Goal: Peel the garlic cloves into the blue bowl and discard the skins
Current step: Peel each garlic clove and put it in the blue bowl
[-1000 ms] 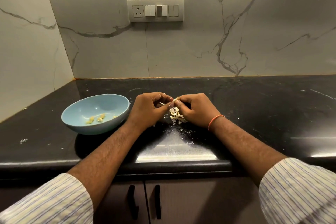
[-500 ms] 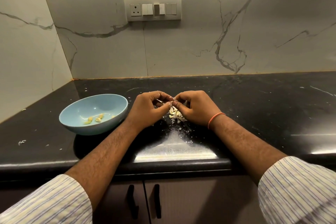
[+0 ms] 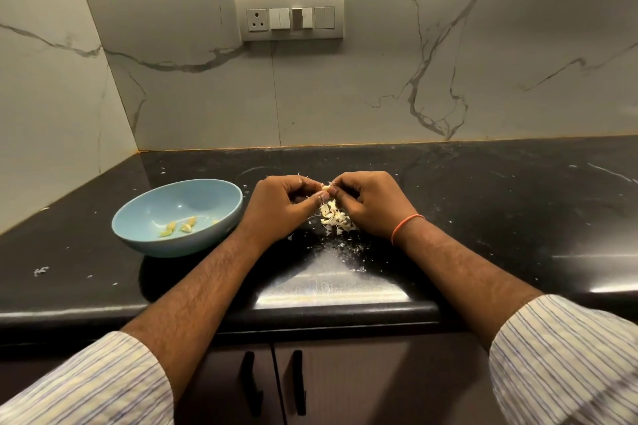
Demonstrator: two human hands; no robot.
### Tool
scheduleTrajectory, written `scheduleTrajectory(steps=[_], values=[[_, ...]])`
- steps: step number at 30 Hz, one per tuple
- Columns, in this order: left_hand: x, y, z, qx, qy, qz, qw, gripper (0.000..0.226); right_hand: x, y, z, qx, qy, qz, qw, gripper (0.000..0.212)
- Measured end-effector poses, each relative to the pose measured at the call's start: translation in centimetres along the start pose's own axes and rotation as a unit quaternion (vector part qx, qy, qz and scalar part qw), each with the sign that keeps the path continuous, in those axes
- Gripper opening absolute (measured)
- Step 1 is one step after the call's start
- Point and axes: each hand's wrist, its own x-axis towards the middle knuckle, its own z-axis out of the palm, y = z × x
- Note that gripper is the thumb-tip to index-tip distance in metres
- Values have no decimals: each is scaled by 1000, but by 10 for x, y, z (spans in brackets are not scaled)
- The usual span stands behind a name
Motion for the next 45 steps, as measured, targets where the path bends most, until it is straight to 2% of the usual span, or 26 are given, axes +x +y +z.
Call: scheduleTrajectory(steps=[3, 9, 17, 26, 34, 39, 45], values=[[0, 0, -1, -6, 5, -1, 1000, 17, 0, -2, 1, -23, 8, -4, 1000, 12], [1, 0, 0, 4, 9, -5, 1000, 11, -2, -3, -5, 54, -46, 23, 997, 14], [-1, 3, -1, 2, -4, 15, 1000, 11, -3, -6, -7, 2, -20, 23, 1000, 11], [-1, 1, 0, -10, 22, 7, 1000, 11, -4, -9, -7, 20, 9, 18, 1000, 13], [-2, 3, -1, -8, 3, 26, 1000, 18, -2, -7, -4, -8, 22, 21, 1000, 16], [0, -2, 1, -10, 35, -8, 999, 12, -3, -9, -5, 8, 7, 15, 1000, 14], [0, -1, 0, -27, -13, 3, 1000, 19, -3, -6, -5, 24, 7, 24, 999, 11]])
